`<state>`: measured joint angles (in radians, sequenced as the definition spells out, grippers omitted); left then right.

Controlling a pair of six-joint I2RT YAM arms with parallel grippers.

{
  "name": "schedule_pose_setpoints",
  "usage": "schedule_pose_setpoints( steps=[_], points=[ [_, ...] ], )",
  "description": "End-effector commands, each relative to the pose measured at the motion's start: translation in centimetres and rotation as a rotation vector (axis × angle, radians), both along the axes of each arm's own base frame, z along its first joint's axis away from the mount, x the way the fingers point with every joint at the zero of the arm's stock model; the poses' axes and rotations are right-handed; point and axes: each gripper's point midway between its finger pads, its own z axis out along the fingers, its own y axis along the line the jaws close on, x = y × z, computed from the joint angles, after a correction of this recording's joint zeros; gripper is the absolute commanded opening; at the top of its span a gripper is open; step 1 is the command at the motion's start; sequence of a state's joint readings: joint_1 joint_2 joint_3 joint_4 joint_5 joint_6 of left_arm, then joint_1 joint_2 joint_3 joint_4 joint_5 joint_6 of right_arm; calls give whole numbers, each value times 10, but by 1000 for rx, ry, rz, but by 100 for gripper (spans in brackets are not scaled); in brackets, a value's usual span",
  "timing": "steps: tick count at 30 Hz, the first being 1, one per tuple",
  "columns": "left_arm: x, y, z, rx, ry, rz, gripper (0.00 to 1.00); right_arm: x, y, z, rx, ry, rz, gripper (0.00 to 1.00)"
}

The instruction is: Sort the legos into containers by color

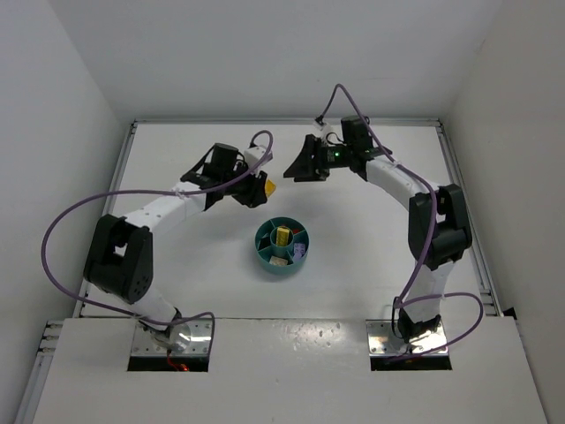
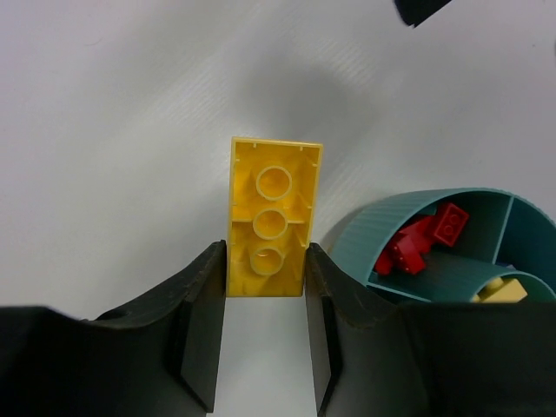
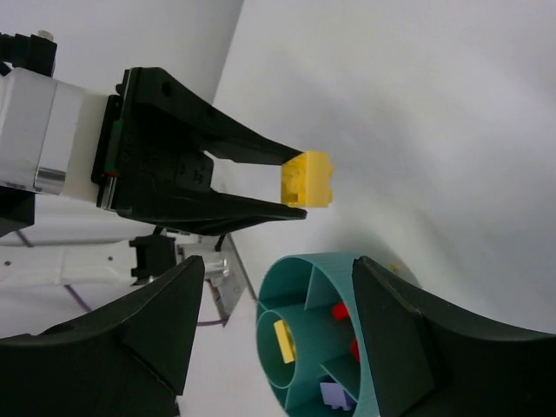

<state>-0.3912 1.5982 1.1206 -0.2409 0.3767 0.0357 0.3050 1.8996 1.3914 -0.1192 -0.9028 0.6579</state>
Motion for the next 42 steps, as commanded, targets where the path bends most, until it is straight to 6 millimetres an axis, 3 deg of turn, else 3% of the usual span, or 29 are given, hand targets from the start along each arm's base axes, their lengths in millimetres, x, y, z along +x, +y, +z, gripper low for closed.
schedule_pose_setpoints(
  steps=[1,9,20,23,28,35,36,38,40,42],
  points=[
    [-9,-13,32,-54,-69,-37,22,-8,9,13,74,-9,59,71],
    [-22,-28,49,-68,-108,-78,22,-18,9,-6,46,44,50,71],
    [-36,-48,53,-49,-135,-136,22,-27,16,1,67,24,97,71],
    [-37,-50,53,-44,-138,-138,22,-30,16,-1,71,29,105,66],
    [-37,-53,57,-43,-149,-138,22,-46,20,-4,76,37,143,47],
    [-35,-53,58,-42,-160,-131,23,-50,17,-8,59,8,163,20],
    [-35,-53,58,-42,-160,-131,25,-49,17,-2,60,-15,168,15],
    [-33,-52,58,-37,-162,-123,41,-43,15,-4,19,-62,160,3],
    [-35,-48,56,-20,-147,-113,54,-36,12,4,-17,-123,143,0],
    [-38,-46,52,-3,-131,-119,59,-33,6,5,-44,-159,139,0]
  ],
)
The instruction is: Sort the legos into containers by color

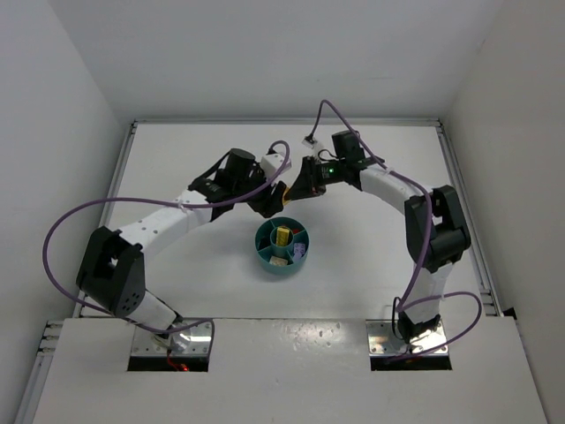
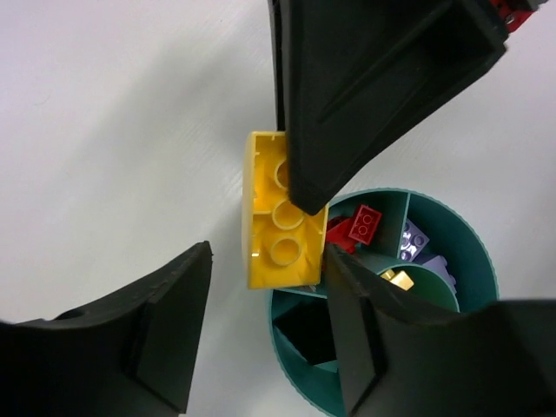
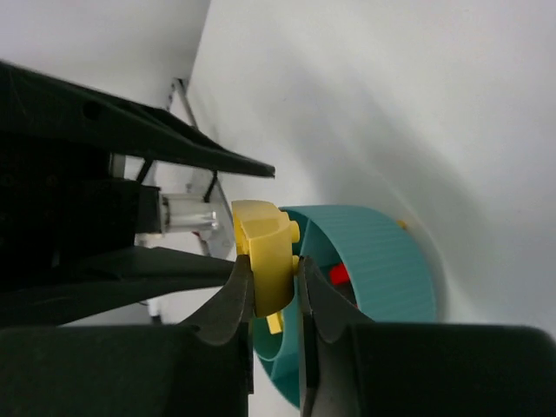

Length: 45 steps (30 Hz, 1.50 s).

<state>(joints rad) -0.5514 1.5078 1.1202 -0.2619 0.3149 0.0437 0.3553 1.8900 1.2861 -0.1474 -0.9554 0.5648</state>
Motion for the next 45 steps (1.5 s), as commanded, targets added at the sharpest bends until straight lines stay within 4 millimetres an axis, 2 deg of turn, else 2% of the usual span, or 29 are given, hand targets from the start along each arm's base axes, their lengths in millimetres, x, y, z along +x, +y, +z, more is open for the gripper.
schedule_pose_setpoints(
  steps=[1,2,5,6,7,9,10,12,13,16,17,19,23,27,32,45],
  points=[
    [0,1,24,-13,-57,5,61,15,-9,35,-23,-207,8,0],
    [0,1,24,-13,-57,5,63,17,-11,45,-30,-250,5,0],
    [0,13,32,-15,-80,51,64,19,-26,41,-120,-339,14,0],
    [-2,16,32,-15,-77,63,65,17,-29,47,-136,-374,15,0],
    [5,34,36,-9,-93,141,65,17,-36,43,-183,-410,20,0],
    [17,55,44,0,-118,268,65,15,-42,47,-219,-466,38,0],
    [24,72,43,2,-113,349,65,8,-45,52,-240,-521,74,0],
    [33,99,47,14,-128,478,72,-11,-45,47,-279,-559,156,0],
    [39,121,47,19,-131,553,78,-22,-39,52,-285,-660,245,0],
    [45,154,39,-9,-72,666,81,-40,-36,55,-326,-740,337,0],
    [47,160,28,-6,-31,682,82,-48,-31,48,-346,-746,373,0],
    [50,177,20,-33,21,741,82,-56,-25,50,-357,-782,407,0],
    [54,189,12,-83,80,744,82,-77,-8,42,-391,-827,489,0],
    [55,202,4,-98,119,771,82,-84,-1,31,-442,-844,528,0],
    [55,205,2,-115,138,765,82,-78,1,14,-530,-864,538,0],
    [55,207,2,-115,136,761,84,-76,13,-4,-573,-866,566,0]
  ],
)
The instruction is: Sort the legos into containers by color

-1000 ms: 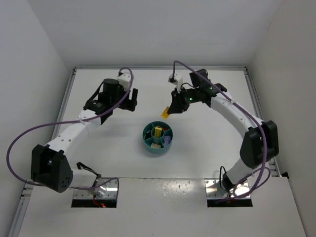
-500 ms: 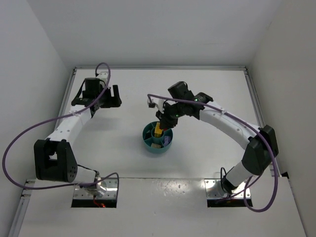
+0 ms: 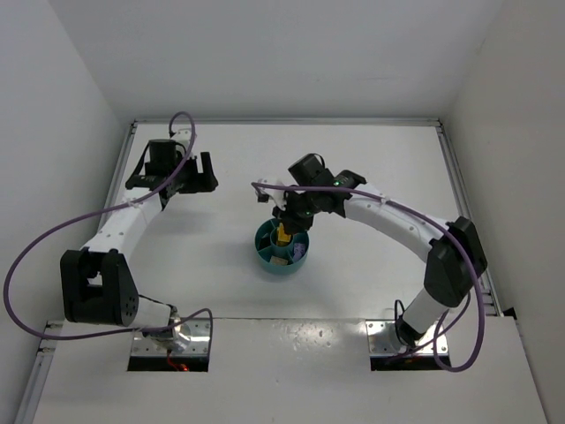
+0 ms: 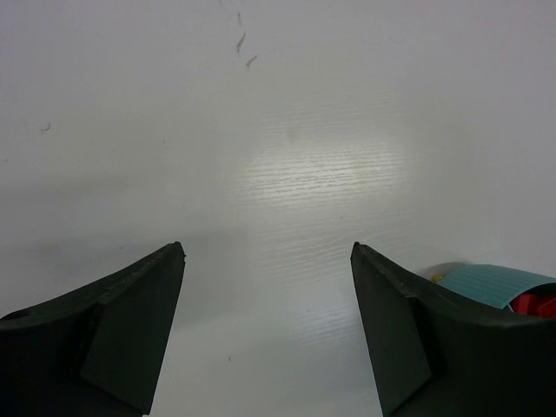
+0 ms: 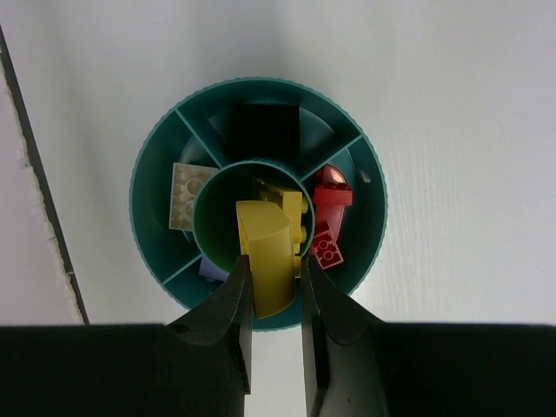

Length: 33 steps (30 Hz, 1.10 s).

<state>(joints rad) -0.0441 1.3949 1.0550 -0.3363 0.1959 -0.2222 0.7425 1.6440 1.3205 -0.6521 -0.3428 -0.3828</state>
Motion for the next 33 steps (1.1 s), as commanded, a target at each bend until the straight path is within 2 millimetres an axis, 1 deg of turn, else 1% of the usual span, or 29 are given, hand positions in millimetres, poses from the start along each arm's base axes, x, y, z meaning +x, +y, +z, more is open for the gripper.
schedule_pose_setpoints(
  steps=[1,2,4,5,7,8,9,10,11,12,13,14,18,19,20,22,23,24,25,26,27,28,30,31,32,33],
  points=[
    [0,0,-4,-21,9,-3,84,7,12,6,18,-50,18,2],
    [0,0,-4,-21,9,-3,85,7,12,6,18,-50,18,12],
    [-2,-2,-5,-22,16,-18,87,9,13,6,18,-50,18,28],
    [0,-1,-1,-15,5,-24,88,9,13,6,18,-50,18,40],
    [-1,-1,-6,-15,25,-23,90,9,14,8,18,-50,18,47],
    [-1,1,-10,-8,35,-15,91,11,15,16,32,-66,18,52],
    [0,1,-11,-1,33,-21,91,11,15,16,33,-66,18,55],
    [2,1,-7,-1,24,-21,91,13,17,21,41,-75,18,57],
    [2,1,-7,6,22,-27,92,14,20,31,63,-88,23,61],
    [0,1,-8,6,31,-27,92,15,23,35,79,-87,6,63],
    [0,2,-8,13,29,-32,92,18,21,35,81,-81,-10,64],
    [0,2,-8,13,29,-32,92,21,27,52,123,-106,-10,64],
    [0,4,-9,26,27,-31,92,35,31,74,179,-125,-61,64],
    [0,4,-9,26,27,-31,92,40,29,75,187,-124,-83,62],
    [0,1,-8,24,24,-52,92,40,30,79,196,-122,-91,61],
    [-2,-6,-7,4,20,-93,92,42,28,79,206,-103,-110,60],
    [-3,-7,-4,7,7,-113,92,46,26,77,211,-88,-138,60],
    [-4,-12,-3,-11,6,-134,92,45,26,73,208,-71,-149,60],
    [-4,-11,-3,-1,2,-143,92,54,20,75,221,-69,-189,60],
    [-7,-13,-6,-2,9,-158,92,57,18,74,237,-43,-234,60],
    [-9,-13,-8,-3,21,-158,91,67,10,76,250,-38,-281,60],
    [-9,-14,-8,-1,17,-171,91,73,4,75,251,-28,-321,60],
    [-12,-15,-9,1,24,-186,90,88,-4,71,272,11,-422,60],
    [-16,-17,-17,-2,50,-201,88,98,-16,71,280,23,-476,60],
    [-17,-21,-17,1,45,-227,87,101,-22,61,275,69,-530,60],
    [-20,-23,-18,1,54,-242,87,104,-27,59,288,86,-553,60]
  ],
)
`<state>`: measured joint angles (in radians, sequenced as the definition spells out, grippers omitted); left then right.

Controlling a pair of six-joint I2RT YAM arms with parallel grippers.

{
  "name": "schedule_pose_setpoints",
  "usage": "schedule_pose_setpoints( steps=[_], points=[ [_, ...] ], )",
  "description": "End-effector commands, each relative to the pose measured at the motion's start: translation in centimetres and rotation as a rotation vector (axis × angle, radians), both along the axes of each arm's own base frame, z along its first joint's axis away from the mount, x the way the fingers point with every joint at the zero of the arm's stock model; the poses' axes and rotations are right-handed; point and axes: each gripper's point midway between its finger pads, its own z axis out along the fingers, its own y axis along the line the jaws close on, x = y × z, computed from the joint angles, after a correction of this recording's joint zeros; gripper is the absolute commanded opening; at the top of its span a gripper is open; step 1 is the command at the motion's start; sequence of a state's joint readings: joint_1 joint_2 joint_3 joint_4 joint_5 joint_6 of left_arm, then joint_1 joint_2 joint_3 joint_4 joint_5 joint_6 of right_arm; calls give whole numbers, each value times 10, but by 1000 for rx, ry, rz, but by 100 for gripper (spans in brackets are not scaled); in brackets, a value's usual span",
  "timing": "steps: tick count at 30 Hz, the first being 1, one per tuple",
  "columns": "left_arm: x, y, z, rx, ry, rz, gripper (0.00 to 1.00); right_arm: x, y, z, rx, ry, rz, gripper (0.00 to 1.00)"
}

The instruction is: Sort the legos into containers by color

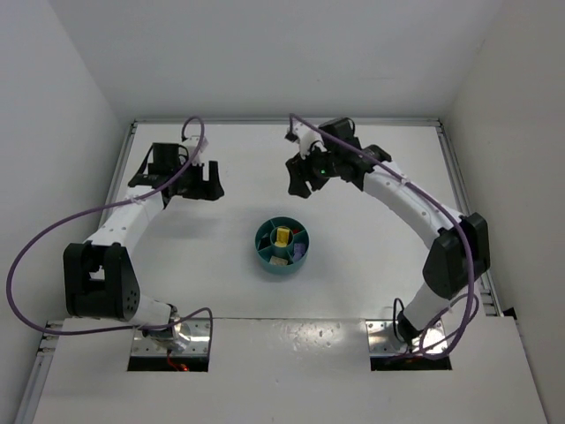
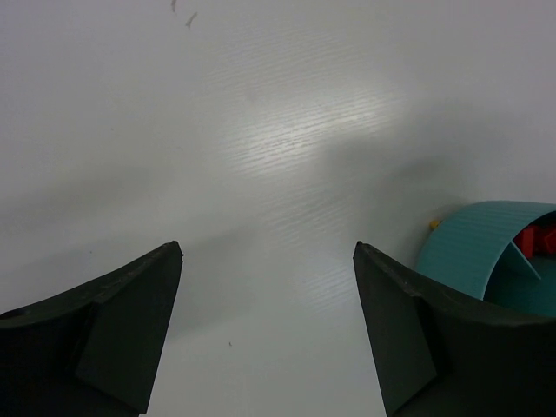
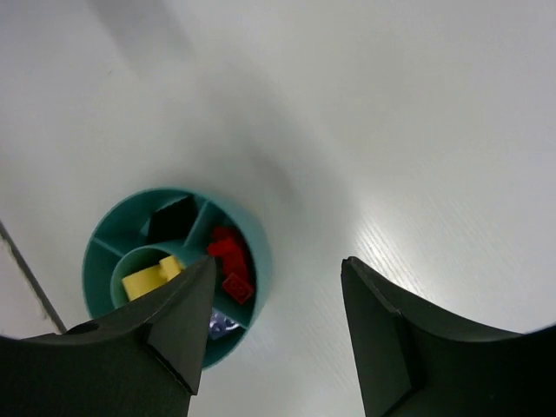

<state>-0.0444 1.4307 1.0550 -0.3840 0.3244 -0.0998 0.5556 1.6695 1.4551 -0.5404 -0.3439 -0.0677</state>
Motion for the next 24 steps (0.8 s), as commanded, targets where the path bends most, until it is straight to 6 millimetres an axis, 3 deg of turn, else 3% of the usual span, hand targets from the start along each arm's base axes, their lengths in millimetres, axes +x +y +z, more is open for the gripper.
schedule_pose_setpoints(
  steps=[1,9,12,16,19,24],
  points=[
    [-8,-11,-1,-2,0,-86,86,26,-21,-3,82,78,-182,60],
    [-27,-20,-4,48,-6,-163,84,33,-76,-47,67,204,-355,60],
    [-29,-13,-11,71,20,-119,92,40,-107,-59,42,212,-441,60],
    [-25,7,-12,74,30,-41,97,49,-160,-74,-35,179,-540,69],
    [-23,15,-13,91,34,-2,99,50,-181,-82,-96,165,-530,88],
    [-24,13,-11,100,9,-48,99,53,-192,-84,-109,151,-535,88]
  ],
)
